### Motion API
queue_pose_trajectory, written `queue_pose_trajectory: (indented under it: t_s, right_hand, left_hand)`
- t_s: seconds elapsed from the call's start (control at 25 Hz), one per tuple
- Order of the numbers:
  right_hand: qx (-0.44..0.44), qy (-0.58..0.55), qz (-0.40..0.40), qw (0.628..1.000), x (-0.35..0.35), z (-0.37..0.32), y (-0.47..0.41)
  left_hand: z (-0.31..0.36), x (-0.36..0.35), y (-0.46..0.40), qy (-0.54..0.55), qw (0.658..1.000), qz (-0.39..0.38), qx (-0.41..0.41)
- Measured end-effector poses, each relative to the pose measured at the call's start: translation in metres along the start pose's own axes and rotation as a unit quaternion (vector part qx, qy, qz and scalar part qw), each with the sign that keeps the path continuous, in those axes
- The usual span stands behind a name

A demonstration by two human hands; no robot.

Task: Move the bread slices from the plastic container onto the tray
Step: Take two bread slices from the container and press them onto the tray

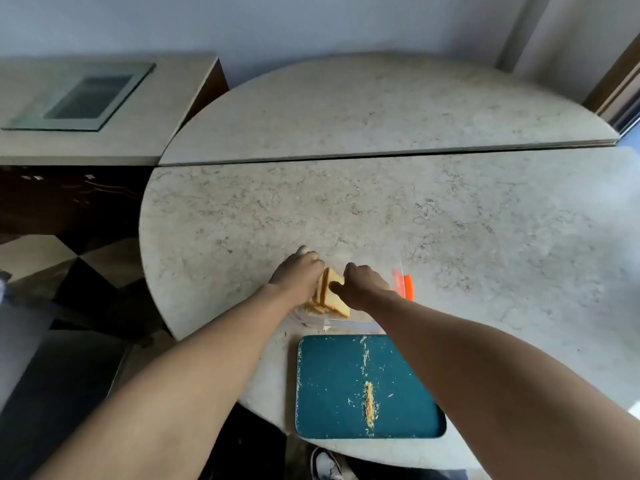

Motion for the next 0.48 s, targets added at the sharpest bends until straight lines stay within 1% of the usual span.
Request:
queue_pose_trajectory:
  t_s: [0.08, 0.16, 0.32, 0.48]
  right_hand:
    - [-0.011, -0.001, -0.014, 1.000, -0.007, 0.001, -0.009]
    - [-0.018, -0.028, -0.031, 0.999, -0.018, 0.001, -0.013]
    - [-0.036, -0.050, -0.042, 0.997, -0.024, 0.009, -0.025]
    - [-0.034, -0.056, -0.053, 0.996, -0.030, 0.010, -0.032]
  left_hand:
    - [-0.002, 0.000, -0.011, -0.069, 0.998, 0.000, 0.000]
    - [-0.003, -0.004, -0.017, -0.102, 0.995, -0.010, -0.010]
    - [-0.003, -0.011, -0.027, -0.110, 0.994, -0.006, -0.017]
    - [-0.005, -0.012, -0.036, -0.118, 0.993, 0.004, -0.014]
Point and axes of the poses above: each hand's wrist, its own y-axis away from the middle knuckle, its own x-axis out of the back of the hand, z = x × y, the point moved 8 cm from there along -y, towards the middle knuckle, and after that the axes turned 3 degrees about -x, right-handed, at the moved point
